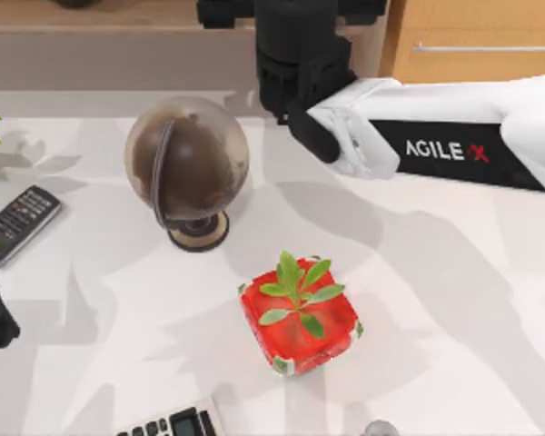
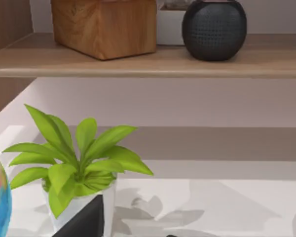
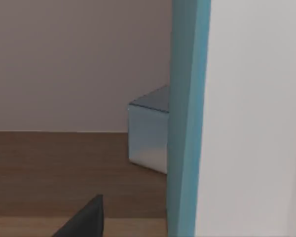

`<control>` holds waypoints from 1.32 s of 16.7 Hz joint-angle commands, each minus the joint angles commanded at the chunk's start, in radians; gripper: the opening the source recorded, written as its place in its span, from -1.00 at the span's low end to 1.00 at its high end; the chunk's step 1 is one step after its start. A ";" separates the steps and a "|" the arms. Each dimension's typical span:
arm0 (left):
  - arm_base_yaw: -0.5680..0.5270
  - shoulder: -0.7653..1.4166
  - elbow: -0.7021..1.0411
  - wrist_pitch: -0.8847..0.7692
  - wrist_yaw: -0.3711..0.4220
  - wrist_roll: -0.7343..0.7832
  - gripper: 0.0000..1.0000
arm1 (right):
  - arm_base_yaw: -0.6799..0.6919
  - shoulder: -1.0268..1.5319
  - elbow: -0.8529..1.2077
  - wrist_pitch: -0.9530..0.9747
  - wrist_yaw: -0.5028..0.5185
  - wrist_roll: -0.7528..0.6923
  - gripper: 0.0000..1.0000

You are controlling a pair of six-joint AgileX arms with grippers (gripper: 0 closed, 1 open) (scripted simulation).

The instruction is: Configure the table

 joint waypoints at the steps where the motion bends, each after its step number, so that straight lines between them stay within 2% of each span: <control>1: 0.000 0.000 0.000 0.000 0.000 0.000 1.00 | 0.000 0.000 0.000 0.000 0.000 0.000 1.00; 12: 0.000 0.000 0.000 0.000 0.000 0.000 1.00 | -0.025 0.059 0.103 -0.044 -0.025 -0.001 1.00; 22: 0.000 0.000 0.000 0.000 0.000 0.000 1.00 | -0.025 0.059 0.103 -0.044 -0.025 -0.001 -0.51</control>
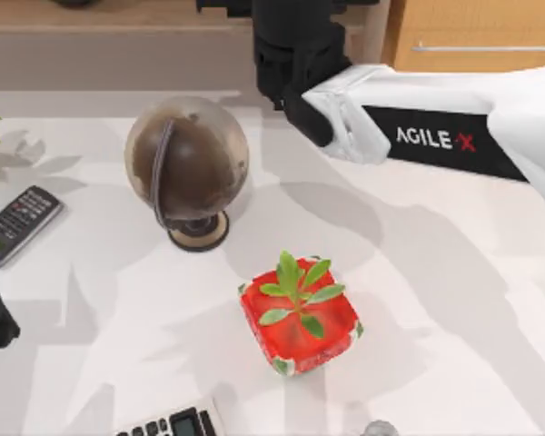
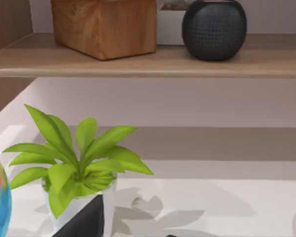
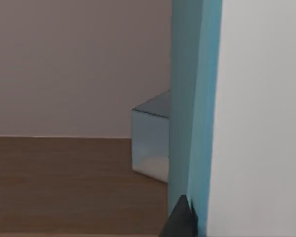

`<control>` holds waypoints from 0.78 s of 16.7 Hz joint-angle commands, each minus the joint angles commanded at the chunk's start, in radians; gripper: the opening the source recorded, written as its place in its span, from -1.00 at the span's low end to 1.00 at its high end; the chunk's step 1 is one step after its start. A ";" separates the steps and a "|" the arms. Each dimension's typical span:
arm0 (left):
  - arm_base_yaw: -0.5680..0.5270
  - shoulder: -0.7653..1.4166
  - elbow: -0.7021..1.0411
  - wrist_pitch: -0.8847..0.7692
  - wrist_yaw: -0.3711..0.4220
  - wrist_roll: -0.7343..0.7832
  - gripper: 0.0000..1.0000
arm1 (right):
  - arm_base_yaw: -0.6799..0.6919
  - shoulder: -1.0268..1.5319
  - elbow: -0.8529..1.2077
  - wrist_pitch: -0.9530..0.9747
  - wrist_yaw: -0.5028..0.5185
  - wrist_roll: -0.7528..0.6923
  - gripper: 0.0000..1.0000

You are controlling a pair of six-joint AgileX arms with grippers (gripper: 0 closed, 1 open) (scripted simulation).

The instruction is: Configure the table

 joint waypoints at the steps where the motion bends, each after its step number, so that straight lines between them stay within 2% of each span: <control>1: 0.000 0.000 0.000 0.000 0.000 0.000 1.00 | 0.000 0.000 0.000 0.000 0.000 0.000 -0.66; 3: 0.000 0.000 0.000 0.000 0.000 0.000 1.00 | 0.000 0.000 0.000 0.000 0.000 0.000 -0.96; 4: 0.000 0.000 0.000 0.000 0.000 0.000 1.00 | 0.000 0.000 0.000 0.000 0.000 0.000 -1.00; 13: 0.000 0.000 0.000 0.000 0.000 0.000 1.00 | 0.005 -0.005 -0.003 0.001 0.001 0.001 -1.00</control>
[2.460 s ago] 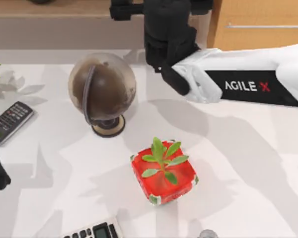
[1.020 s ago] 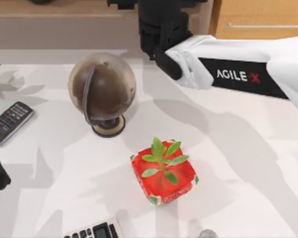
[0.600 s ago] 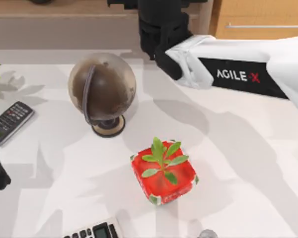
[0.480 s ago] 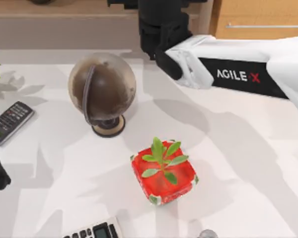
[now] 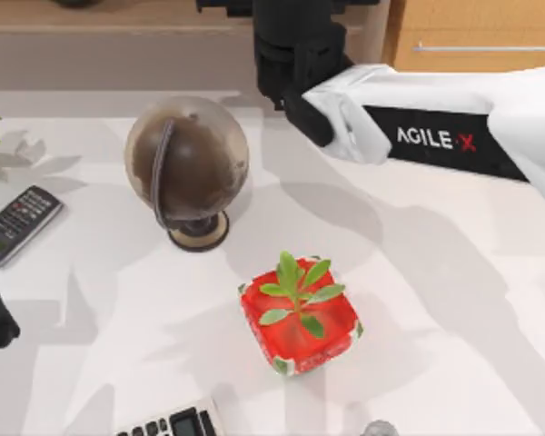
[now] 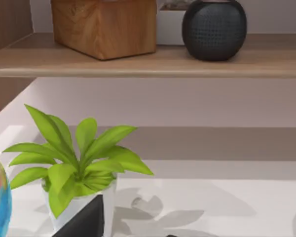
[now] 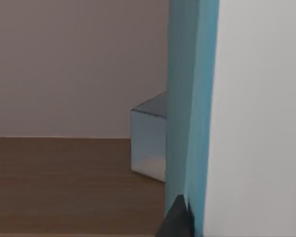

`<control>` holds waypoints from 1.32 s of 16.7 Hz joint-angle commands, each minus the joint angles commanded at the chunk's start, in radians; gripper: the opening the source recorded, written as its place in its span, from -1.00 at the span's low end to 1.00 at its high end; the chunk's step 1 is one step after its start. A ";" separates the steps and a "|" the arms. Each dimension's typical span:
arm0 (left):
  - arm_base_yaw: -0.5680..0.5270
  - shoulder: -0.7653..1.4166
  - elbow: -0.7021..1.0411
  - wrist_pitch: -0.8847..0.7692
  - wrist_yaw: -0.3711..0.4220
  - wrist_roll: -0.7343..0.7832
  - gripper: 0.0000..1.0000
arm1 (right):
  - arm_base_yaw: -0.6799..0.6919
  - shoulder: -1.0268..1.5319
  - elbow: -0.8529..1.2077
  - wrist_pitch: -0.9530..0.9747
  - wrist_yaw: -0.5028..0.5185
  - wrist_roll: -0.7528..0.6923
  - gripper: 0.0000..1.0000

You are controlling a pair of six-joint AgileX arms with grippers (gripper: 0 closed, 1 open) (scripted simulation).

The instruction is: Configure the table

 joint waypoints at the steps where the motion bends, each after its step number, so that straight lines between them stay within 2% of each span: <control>1: 0.000 0.000 0.000 0.000 0.000 0.000 1.00 | 0.005 -0.013 -0.014 0.003 0.005 0.000 -1.00; 8: 0.000 0.000 0.000 0.000 0.000 0.000 1.00 | 0.048 -0.129 -0.163 0.030 0.048 0.001 -1.00; 14: 0.000 0.000 0.000 0.000 0.000 0.000 1.00 | 0.045 -0.135 -0.171 0.029 0.038 0.008 -1.00; 18: 0.000 0.000 0.000 0.000 0.000 0.000 1.00 | 0.036 -0.238 -0.296 0.027 -0.087 0.083 -1.00; 22: 0.000 0.000 0.000 0.000 0.000 0.000 1.00 | 0.003 -0.419 -0.519 0.027 -0.316 0.237 -1.00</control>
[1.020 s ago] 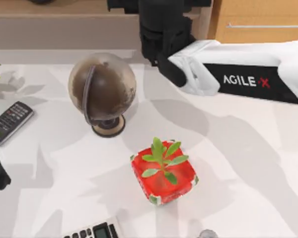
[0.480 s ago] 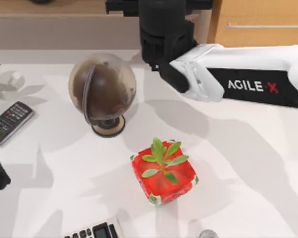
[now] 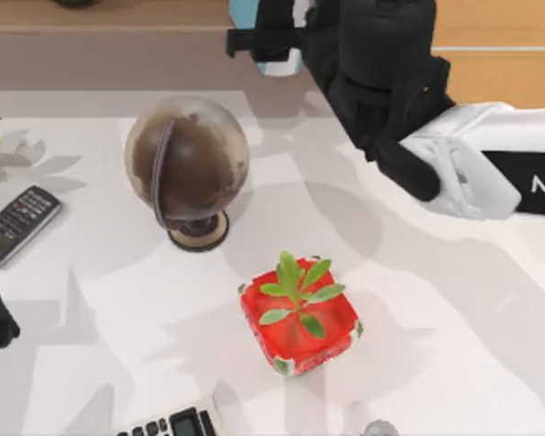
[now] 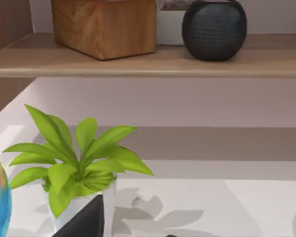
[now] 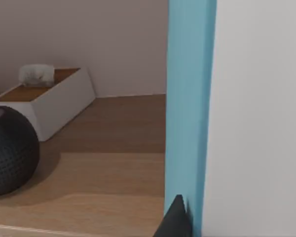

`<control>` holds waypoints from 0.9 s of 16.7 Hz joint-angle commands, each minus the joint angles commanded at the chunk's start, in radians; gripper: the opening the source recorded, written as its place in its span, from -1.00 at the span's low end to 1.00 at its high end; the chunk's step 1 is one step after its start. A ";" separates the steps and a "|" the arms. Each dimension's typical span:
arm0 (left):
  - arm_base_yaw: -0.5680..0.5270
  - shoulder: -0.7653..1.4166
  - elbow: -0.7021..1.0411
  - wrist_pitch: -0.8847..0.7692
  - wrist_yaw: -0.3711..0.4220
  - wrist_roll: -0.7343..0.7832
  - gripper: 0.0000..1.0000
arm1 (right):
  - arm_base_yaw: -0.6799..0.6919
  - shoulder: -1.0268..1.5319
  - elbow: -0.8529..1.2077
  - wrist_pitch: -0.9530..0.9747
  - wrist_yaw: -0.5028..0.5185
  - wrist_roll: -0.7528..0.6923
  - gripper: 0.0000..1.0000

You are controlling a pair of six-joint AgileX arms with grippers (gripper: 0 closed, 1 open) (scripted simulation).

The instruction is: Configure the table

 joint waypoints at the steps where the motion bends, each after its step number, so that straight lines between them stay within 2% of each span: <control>1: 0.000 0.000 0.000 0.000 0.000 0.000 1.00 | -0.015 -0.050 -0.063 0.000 -0.066 0.047 -1.00; 5: 0.000 0.000 0.000 0.000 0.000 0.000 1.00 | -0.110 -0.226 -0.328 -0.008 -0.338 0.263 -1.00; 9: 0.000 0.000 0.000 0.000 0.000 0.000 1.00 | -0.269 -0.340 -0.553 -0.018 -0.584 0.500 -1.00; 12: 0.000 0.000 0.000 0.000 0.000 0.000 1.00 | -0.439 -0.377 -0.647 -0.018 -0.719 0.676 -1.00; 15: 0.000 0.000 0.000 0.000 0.000 0.000 1.00 | -0.643 -0.372 -0.665 -0.008 -0.803 0.839 -1.00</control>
